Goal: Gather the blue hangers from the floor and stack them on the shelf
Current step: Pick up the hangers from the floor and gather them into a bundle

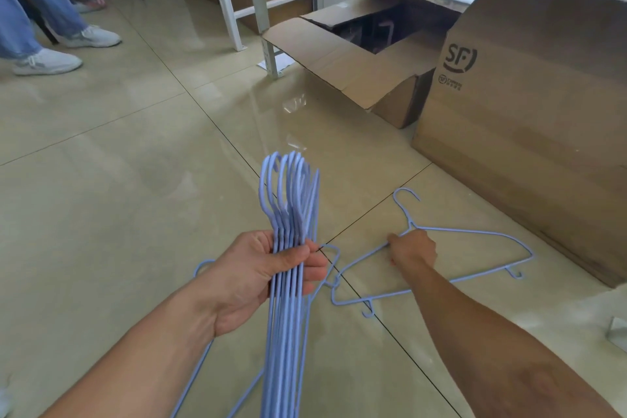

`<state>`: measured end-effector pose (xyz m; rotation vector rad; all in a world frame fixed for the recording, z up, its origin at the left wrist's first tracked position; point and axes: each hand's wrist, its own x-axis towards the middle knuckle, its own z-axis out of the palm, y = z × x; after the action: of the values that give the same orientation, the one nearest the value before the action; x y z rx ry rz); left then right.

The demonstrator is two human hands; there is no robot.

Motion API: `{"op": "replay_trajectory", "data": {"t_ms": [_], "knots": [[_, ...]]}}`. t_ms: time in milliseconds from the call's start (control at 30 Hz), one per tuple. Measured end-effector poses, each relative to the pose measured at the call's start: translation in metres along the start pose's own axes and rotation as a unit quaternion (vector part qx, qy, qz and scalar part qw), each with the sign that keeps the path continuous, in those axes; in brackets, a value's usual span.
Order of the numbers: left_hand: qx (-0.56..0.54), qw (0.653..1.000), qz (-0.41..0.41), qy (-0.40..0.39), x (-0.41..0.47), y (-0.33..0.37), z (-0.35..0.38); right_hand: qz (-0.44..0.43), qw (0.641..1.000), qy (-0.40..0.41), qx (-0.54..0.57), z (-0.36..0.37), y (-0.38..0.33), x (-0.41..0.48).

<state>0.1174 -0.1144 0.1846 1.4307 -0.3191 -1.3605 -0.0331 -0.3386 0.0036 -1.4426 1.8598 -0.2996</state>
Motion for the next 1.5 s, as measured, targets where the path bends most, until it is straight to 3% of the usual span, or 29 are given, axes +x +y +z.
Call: {"op": "replay_trajectory", "data": {"t_ms": [167, 300, 500, 633, 833, 1067, 1500], "knots": [[0.005, 1.000, -0.014, 0.013, 0.006, -0.003, -0.006, 0.042, 0.999, -0.028, -0.003, 0.006, 0.001, 0.015], [0.012, 1.000, -0.024, 0.009, 0.009, -0.004, -0.008, 0.074, 0.997, -0.005, 0.036, -0.008, 0.010, 0.012], [0.009, 1.000, -0.024, 0.015, 0.012, -0.003, -0.005, -0.003, 0.990, -0.006, 0.139, -0.043, 0.003, -0.023], [-0.004, 1.000, -0.020, 0.004, 0.009, -0.001, 0.000, -0.063, 0.971, -0.092, 0.211, -0.073, -0.009, -0.066], [0.014, 1.000, -0.003, -0.008, 0.001, 0.003, 0.011, -0.187, 0.919, -0.271, 0.218, -0.103, -0.035, -0.172], [0.000, 1.000, 0.019, -0.002, -0.018, 0.003, 0.002, -0.304, 0.889, -0.293, 0.175, -0.080, -0.043, -0.218], [-0.052, 0.994, 0.052, 0.079, -0.056, 0.009, -0.044, -0.335, 0.845, -0.383, 0.164, -0.048, -0.061, -0.259]]}}
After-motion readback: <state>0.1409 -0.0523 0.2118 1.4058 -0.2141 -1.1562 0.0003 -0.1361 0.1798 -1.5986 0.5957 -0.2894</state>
